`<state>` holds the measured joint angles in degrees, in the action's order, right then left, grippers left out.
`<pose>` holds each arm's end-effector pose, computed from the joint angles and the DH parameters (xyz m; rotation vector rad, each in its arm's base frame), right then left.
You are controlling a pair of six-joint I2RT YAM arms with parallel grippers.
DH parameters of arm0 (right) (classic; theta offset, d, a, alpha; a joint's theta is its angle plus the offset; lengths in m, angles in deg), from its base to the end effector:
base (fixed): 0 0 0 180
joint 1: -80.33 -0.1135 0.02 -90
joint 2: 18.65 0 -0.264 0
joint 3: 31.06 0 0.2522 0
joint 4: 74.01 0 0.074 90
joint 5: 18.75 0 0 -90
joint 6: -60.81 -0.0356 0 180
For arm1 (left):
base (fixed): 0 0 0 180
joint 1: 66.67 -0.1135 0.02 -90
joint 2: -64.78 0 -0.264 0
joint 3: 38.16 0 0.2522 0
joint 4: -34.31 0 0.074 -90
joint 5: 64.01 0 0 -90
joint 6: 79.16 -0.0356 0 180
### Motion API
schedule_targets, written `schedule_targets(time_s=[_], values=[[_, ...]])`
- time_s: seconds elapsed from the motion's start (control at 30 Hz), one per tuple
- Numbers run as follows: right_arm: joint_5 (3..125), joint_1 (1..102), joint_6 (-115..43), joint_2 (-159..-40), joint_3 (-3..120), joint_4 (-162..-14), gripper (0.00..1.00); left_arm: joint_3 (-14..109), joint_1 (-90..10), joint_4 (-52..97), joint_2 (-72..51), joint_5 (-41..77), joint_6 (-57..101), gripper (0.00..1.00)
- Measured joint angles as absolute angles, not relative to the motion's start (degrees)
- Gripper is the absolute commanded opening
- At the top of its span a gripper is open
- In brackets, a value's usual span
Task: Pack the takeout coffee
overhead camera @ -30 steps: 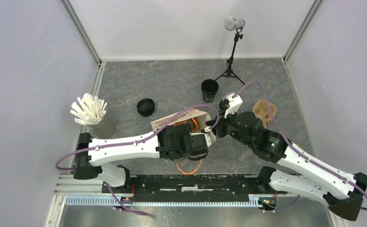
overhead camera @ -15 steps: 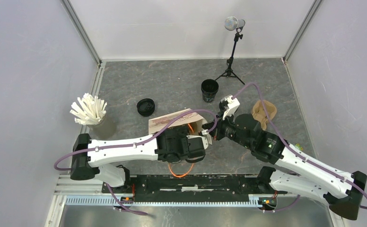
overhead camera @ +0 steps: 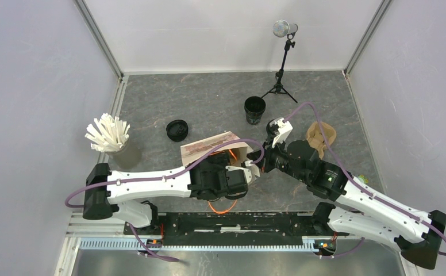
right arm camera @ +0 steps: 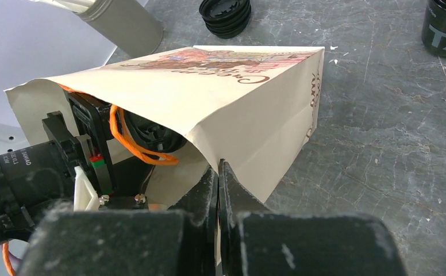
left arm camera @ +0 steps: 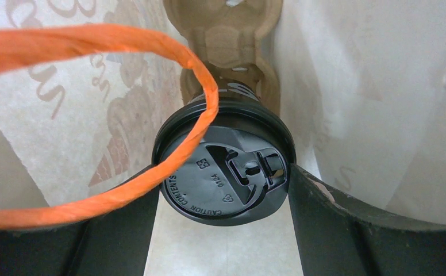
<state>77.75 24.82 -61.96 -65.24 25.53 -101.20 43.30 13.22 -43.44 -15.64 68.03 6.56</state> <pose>0.1117 0.1555 0.3168 -0.3092 1.9581 0.9364 0.0676 -0.2432 0.2806 1.5649 1.8969 0.5704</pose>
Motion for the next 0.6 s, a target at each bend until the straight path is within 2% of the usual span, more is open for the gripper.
schedule_targets(time_s=[0.6], values=[[77.44,24.82,-62.22,-65.7,25.53,-101.83,0.0,39.5,13.18,-40.4,-15.75,69.01,5.08,0.51]])
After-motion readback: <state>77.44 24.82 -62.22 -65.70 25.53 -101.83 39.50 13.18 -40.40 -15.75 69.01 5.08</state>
